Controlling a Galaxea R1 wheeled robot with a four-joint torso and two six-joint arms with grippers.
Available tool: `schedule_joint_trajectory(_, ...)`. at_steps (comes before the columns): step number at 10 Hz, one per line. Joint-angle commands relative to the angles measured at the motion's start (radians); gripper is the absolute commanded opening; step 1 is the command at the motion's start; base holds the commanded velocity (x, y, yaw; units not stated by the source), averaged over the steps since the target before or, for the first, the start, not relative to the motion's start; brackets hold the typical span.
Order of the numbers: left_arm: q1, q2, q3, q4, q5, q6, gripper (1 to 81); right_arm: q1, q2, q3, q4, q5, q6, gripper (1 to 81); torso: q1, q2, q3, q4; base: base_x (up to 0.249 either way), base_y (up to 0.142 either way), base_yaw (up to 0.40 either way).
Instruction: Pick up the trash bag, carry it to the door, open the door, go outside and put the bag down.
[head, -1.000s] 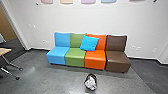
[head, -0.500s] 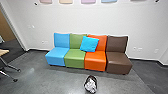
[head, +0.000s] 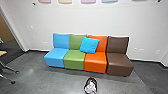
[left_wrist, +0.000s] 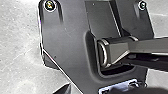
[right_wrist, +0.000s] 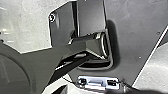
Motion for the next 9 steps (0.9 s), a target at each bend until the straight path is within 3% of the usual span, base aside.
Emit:
schedule_joint_trajectory(1, -0.028, -0.011, 0.000, -0.008, 0.063, 0.000, 81.1, 0.021, -0.010, 0.019, -0.007, -0.061, -0.002, 81.1, 0.000, 0.000, 0.000, 0.000, 0.116, 0.000, 0.000)
schedule_joint_trajectory(9, -0.028, -0.012, -0.001, -0.008, 0.061, 0.000, 81.1, 0.021, -0.010, 0.017, -0.008, -0.061, -0.005, 81.1, 0.000, 0.000, 0.000, 0.000, 0.116, 0.000, 0.000)
